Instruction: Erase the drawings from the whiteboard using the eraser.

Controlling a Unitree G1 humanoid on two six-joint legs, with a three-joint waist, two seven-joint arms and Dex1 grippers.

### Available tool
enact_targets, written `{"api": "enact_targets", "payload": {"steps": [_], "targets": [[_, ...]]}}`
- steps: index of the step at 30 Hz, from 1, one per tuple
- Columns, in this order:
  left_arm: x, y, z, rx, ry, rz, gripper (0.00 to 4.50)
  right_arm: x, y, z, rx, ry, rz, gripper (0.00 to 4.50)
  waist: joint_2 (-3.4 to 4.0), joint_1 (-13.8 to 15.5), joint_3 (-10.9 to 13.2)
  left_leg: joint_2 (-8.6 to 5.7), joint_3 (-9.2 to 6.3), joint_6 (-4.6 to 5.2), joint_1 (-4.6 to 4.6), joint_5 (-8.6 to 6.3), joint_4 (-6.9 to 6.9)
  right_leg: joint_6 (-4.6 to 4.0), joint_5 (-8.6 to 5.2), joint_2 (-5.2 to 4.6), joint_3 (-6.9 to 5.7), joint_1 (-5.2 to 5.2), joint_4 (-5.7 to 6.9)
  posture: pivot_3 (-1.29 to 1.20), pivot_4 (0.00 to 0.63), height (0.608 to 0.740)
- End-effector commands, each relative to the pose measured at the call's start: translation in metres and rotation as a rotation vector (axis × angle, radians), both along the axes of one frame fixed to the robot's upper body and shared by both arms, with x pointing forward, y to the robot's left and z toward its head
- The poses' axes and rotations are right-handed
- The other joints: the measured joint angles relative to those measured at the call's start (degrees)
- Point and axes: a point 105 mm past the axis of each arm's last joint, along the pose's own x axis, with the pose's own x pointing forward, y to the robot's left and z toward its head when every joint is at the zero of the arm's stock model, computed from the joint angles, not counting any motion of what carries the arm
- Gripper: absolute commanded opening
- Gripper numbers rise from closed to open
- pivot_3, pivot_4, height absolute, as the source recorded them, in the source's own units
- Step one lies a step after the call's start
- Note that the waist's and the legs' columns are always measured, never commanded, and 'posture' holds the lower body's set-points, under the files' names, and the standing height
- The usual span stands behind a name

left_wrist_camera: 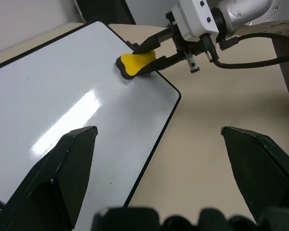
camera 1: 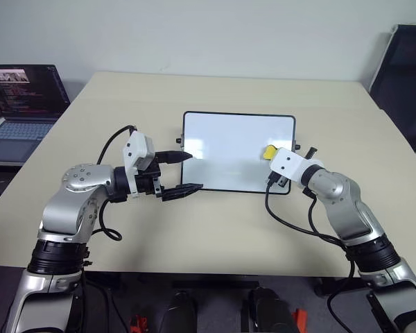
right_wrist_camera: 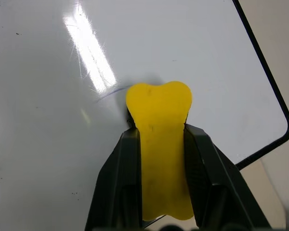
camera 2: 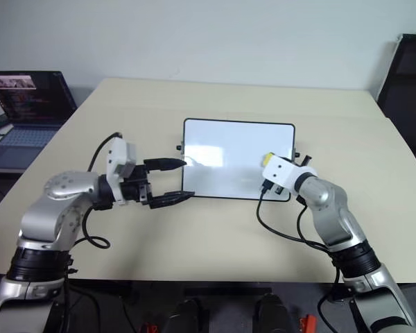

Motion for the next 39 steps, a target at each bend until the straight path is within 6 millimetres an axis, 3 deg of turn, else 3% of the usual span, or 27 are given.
{"api": "enact_targets", "payload": {"steps": [1, 14, 20, 23, 29, 33, 36, 39], "targets": [[-0.001, 0.001, 0.009, -0.005, -0.044, 0.003, 4.50, -0.009, 0.000, -0.030, -0.039, 0.151, 0.014, 0.85, -0.01, 0.0, 0.0, 0.00, -0.02, 0.00, 0.03, 0.00, -0.09, 0.00, 0.00, 0.01, -0.01, 0.00, 0.01, 0.00, 0.150, 0.740], [-0.001, 0.001, 0.009, -0.005, -0.045, 0.004, 4.50, -0.018, -0.001, -0.032, -0.172, 0.164, 0.083, 0.85, -0.02, 0.3, 0.0, 0.02, -0.02, -0.03, 0.03, -0.03, -0.11, -0.01, -0.02, 0.01, -0.02, 0.01, -0.15, 0.00, 0.150, 0.740], [0.000, 0.000, 0.010, -0.003, -0.045, -0.005, 4.50, 0.001, -0.002, 0.005, -0.042, -0.015, -0.002, 0.85, -0.02, 0.0, 0.0, 0.02, -0.02, -0.02, 0.01, -0.02, -0.11, -0.01, -0.02, 0.01, -0.02, 0.00, -0.14, 0.00, 0.150, 0.740], [0.001, -0.001, 0.010, -0.003, -0.046, -0.008, 4.50, 0.008, -0.004, 0.013, -0.007, -0.052, -0.034, 0.85, -0.01, 0.1, 0.0, 0.02, -0.01, -0.01, -0.01, -0.01, -0.11, -0.01, -0.01, 0.01, -0.03, -0.02, -0.09, 0.00, 0.150, 0.740], [0.000, 0.000, 0.010, -0.004, -0.045, -0.007, 4.50, 0.000, -0.001, -0.011, -0.020, 0.050, -0.020, 0.85, -0.01, 0.3, 0.0, 0.02, -0.01, -0.02, -0.05, -0.02, -0.11, -0.01, -0.01, 0.01, -0.04, -0.01, -0.10, 0.00, 0.150, 0.740], [0.000, -0.001, 0.010, -0.007, -0.044, -0.012, 4.50, -0.018, -0.003, -0.031, -0.035, 0.175, 0.022, 0.85, -0.02, 0.4, 0.0, 0.02, -0.01, -0.02, -0.05, -0.02, -0.12, -0.01, -0.01, 0.01, -0.05, -0.01, -0.10, 0.00, 0.150, 0.740], [0.000, -0.006, 0.012, -0.012, -0.044, -0.034, 4.50, -0.027, -0.001, -0.028, 0.021, 0.199, 0.033, 0.85, -0.02, 0.4, 0.0, 0.02, -0.01, -0.02, -0.06, -0.02, -0.12, 0.00, -0.02, 0.01, -0.05, 0.01, -0.11, 0.00, 0.150, 0.740], [0.000, -0.012, 0.014, -0.017, -0.045, -0.073, 4.50, -0.025, -0.004, -0.006, 0.152, 0.125, -0.019, 0.85, -0.01, 0.5, 0.0, 0.02, -0.02, -0.02, -0.07, -0.02, -0.12, 0.00, -0.02, 0.01, -0.05, -0.02, -0.11, 0.00, 0.150, 0.740]]}}
